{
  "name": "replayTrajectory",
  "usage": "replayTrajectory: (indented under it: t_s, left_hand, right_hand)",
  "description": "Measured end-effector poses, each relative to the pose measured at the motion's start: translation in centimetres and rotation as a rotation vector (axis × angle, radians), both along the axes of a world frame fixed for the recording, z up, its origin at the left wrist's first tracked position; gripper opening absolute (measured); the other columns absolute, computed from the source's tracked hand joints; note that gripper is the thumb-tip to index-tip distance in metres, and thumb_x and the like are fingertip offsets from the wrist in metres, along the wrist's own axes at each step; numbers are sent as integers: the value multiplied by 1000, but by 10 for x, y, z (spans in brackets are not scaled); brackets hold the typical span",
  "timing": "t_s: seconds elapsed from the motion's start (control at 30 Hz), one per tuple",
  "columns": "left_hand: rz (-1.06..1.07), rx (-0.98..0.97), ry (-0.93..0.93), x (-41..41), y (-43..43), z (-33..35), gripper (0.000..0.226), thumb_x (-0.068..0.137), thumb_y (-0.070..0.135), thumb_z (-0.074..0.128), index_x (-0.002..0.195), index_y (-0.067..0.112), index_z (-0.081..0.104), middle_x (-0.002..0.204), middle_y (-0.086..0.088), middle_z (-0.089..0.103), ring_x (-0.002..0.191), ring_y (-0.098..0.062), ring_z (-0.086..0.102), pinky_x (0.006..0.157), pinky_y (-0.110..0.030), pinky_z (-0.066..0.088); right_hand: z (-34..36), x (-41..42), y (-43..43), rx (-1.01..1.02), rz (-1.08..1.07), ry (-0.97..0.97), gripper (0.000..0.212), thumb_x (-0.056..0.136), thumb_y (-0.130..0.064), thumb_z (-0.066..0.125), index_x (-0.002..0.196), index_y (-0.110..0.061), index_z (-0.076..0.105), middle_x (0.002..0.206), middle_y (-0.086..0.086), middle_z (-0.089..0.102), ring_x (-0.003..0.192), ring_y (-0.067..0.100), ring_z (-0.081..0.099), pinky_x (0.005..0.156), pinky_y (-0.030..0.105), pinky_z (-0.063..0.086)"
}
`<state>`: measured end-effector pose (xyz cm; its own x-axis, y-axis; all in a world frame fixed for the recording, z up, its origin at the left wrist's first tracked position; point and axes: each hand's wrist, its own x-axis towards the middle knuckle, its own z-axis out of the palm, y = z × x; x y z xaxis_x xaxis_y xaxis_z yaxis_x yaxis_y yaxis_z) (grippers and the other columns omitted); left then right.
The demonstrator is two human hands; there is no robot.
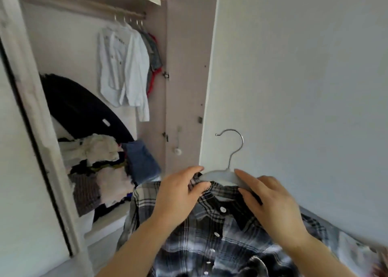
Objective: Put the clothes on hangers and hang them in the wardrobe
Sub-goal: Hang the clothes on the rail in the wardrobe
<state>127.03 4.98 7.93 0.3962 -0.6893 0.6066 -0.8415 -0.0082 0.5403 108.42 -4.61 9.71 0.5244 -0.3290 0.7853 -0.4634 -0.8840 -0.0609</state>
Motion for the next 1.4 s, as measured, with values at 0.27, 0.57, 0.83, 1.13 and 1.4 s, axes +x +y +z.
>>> replayTrajectory:
  t_s: [0.27, 0.57, 0.83, 1.13, 1.4]
  left_hand:
    - [228, -108, 57, 143, -33, 5, 41, 82, 41, 63, 121, 25, 59, 106, 14, 62, 92, -1, 56, 80, -17, 44]
    - [390, -243, 15, 296, -91, 33, 33, 82, 35, 66, 113, 24, 64, 103, 11, 60, 87, 7, 46, 80, -16, 37]
    - [490, -217, -19, 417, -142, 45, 37, 88, 33, 59, 122, 21, 58, 106, 14, 52, 100, -4, 51, 86, -19, 38]
    - [610, -175, -104, 543, -201, 76, 42, 90, 30, 56, 131, 20, 50, 121, 9, 52, 110, -1, 44, 92, -5, 24]
    - [641, -186, -158, 654, -239, 98, 39, 89, 29, 58, 128, 27, 53, 111, 17, 50, 102, 2, 46, 87, -12, 31]
  right_hand:
    - [14, 169, -67, -127, 219, -33, 43, 70, -14, 79, 111, -16, 68, 75, -1, 63, 64, 19, 62, 36, 28, 48]
    - [51, 342, -133, -171, 311, -41, 46, 69, -16, 80, 112, -21, 67, 80, -3, 64, 66, 16, 63, 43, 23, 47]
    - [72, 482, -192, -182, 402, -18, 44, 67, -14, 82, 108, -22, 69, 78, -3, 65, 65, 17, 65, 37, 19, 36]
    - [113, 628, -277, -127, 507, 24, 39, 81, -21, 68, 119, -27, 62, 87, -1, 62, 79, 22, 62, 48, 26, 42]
    - [144, 751, -331, -193, 522, 70, 36, 89, -26, 55, 125, -31, 54, 91, -1, 58, 86, 22, 58, 51, 26, 37]
